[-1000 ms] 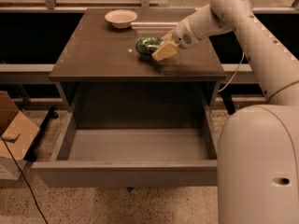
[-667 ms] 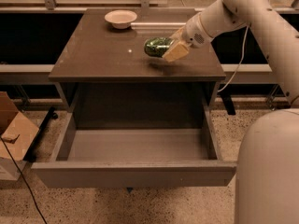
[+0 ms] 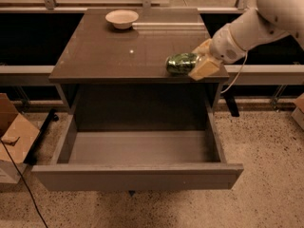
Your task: Place green can into top drawer
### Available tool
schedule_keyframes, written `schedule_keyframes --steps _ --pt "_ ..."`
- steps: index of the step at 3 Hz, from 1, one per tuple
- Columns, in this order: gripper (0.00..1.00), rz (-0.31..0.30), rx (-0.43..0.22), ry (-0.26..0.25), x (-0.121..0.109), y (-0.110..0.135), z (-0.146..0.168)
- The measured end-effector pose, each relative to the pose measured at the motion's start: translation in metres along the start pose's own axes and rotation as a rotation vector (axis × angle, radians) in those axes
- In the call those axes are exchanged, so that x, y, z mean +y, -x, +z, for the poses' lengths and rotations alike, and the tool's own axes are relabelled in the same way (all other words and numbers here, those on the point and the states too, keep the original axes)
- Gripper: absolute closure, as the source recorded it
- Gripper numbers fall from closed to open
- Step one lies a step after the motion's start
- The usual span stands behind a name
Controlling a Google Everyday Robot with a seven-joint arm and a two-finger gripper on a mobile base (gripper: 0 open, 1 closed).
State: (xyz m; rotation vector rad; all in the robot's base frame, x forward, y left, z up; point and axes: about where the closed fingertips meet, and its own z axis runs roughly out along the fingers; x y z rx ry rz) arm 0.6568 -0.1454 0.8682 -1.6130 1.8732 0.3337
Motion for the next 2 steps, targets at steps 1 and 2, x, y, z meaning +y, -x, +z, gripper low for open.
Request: schedule_keyframes --steps 1,2 --pt "1.0 -0.061 0.01 0.034 0.047 -0.032 -0.03" --pt "1.0 -0.121 0.004 0.104 0.083 -0.052 -0.047"
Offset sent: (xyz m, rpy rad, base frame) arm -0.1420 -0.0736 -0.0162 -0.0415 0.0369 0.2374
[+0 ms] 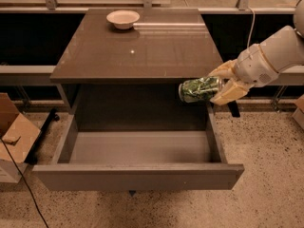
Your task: Place green can into top drawer
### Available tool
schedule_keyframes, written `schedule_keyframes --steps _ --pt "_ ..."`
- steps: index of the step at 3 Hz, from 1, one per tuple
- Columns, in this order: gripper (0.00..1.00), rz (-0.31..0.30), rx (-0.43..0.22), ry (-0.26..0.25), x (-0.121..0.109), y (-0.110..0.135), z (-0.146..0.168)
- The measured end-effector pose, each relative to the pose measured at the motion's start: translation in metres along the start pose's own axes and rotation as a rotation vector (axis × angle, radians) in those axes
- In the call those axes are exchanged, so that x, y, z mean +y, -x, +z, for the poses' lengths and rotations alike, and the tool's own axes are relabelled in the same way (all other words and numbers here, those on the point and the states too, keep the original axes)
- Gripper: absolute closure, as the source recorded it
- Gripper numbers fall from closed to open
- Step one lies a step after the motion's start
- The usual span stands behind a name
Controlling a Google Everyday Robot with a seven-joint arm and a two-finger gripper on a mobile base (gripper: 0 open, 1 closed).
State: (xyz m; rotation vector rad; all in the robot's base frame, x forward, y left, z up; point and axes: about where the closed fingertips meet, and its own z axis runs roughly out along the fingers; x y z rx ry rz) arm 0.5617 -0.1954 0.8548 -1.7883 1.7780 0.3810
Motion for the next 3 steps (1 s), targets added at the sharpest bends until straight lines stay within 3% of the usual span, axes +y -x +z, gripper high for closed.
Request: schedule_keyframes --steps 1,3 --pt "1.0 0.0 0.0 0.0 0.0 0.0 0.0" --pt "1.0 -0.002 -0.043 0.106 0.03 -0.011 0.059"
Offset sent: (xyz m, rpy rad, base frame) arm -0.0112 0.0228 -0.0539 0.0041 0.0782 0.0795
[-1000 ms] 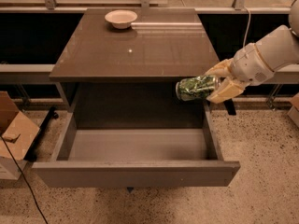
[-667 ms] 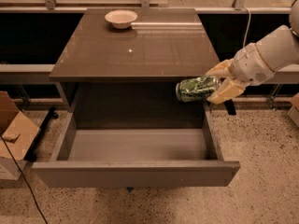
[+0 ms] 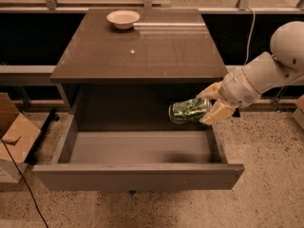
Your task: Place green can into top drawer
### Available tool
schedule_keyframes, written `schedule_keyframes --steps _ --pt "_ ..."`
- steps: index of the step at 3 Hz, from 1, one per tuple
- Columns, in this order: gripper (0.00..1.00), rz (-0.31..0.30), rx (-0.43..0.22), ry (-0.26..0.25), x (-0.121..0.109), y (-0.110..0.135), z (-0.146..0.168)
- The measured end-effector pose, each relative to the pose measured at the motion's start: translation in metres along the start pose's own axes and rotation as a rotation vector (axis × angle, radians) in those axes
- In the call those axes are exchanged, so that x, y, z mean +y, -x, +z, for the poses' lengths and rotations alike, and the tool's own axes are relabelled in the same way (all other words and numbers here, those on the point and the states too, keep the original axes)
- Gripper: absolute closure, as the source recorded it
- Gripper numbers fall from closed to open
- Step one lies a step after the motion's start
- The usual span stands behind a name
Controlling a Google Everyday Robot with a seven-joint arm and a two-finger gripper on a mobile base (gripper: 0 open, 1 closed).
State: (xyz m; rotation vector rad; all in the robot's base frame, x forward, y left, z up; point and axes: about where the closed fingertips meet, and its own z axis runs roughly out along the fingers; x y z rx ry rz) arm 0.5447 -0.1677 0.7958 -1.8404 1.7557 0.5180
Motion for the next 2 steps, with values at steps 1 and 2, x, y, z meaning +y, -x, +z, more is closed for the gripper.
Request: schedule_keyframes --steps 1,2 --pt "1.0 0.018 -0.033 0.056 0.012 -0.009 0.04" --pt "1.0 0.031 -0.069 0.093 0.014 -0.014 0.079"
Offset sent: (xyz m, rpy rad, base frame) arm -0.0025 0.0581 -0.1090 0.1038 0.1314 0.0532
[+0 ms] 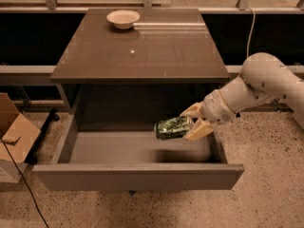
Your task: Place green can into top drawer
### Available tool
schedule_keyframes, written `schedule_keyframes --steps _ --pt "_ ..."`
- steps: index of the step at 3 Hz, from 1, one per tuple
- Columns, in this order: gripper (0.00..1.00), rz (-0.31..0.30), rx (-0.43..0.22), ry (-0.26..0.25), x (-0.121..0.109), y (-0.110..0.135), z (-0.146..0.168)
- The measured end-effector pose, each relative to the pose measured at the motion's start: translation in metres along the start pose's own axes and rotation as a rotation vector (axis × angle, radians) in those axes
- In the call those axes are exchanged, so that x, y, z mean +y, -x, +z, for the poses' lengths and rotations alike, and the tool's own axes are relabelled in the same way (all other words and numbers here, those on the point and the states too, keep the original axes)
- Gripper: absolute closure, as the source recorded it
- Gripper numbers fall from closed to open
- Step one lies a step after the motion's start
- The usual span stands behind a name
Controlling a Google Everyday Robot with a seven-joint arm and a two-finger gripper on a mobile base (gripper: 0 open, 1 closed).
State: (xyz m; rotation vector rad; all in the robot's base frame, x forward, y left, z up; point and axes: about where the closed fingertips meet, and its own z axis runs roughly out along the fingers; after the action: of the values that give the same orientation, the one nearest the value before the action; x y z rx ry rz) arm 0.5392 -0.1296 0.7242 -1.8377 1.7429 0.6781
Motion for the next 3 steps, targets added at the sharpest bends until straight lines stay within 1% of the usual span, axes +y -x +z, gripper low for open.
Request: schedule_keyframes --steps 1,2,3 --pt "1.0 0.015 -0.041 0.02 -0.009 -0.004 0.033" --pt "1.0 0.044 -0.074 0.038 -0.017 -0.01 0.063" --pt "1.0 0.073 -0.09 0.071 -0.017 -0.017 0.088"
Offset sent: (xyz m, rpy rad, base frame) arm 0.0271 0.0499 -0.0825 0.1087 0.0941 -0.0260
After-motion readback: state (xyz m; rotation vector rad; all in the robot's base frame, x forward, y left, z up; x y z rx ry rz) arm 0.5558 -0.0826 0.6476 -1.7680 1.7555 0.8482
